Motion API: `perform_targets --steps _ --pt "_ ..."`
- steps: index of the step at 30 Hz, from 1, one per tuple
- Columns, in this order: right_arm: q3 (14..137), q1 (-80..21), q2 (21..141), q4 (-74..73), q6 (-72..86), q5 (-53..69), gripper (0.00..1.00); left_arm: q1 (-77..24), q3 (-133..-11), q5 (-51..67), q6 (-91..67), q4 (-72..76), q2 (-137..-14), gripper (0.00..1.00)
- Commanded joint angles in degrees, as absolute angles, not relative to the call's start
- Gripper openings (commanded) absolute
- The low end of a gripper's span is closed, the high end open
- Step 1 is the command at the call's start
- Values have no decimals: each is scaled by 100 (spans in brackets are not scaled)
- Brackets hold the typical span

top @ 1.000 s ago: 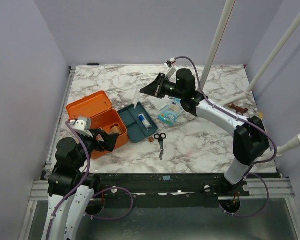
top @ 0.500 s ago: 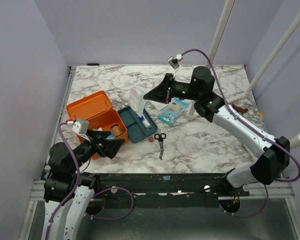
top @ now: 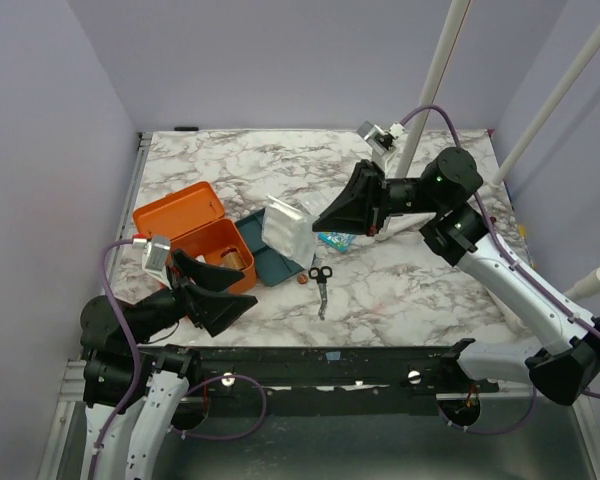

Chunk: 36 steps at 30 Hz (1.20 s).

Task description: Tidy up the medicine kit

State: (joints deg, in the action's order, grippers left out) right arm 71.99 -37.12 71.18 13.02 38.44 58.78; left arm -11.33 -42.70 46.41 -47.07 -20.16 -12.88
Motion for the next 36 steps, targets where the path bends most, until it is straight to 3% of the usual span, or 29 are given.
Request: perform_targets --steps 1,12,26,36 --pt "7085 -3848 6881 2010 4296 6533 1 -1134 -4252 5372 -5299 -1126 -1386 99" --pt "7154 -4781 6895 2395 4534 6524 1 -1138 -3947 5990 -5823 456 -1681 98" --pt "7093 -5150 6973 2320 4400 6378 1 -1138 -3707 6457 -6822 2087 -1676 98" --pt "6990 -5398 7157 2083 4057 6051 1 -1134 -3681 6591 -6833 2048 -1439 97"
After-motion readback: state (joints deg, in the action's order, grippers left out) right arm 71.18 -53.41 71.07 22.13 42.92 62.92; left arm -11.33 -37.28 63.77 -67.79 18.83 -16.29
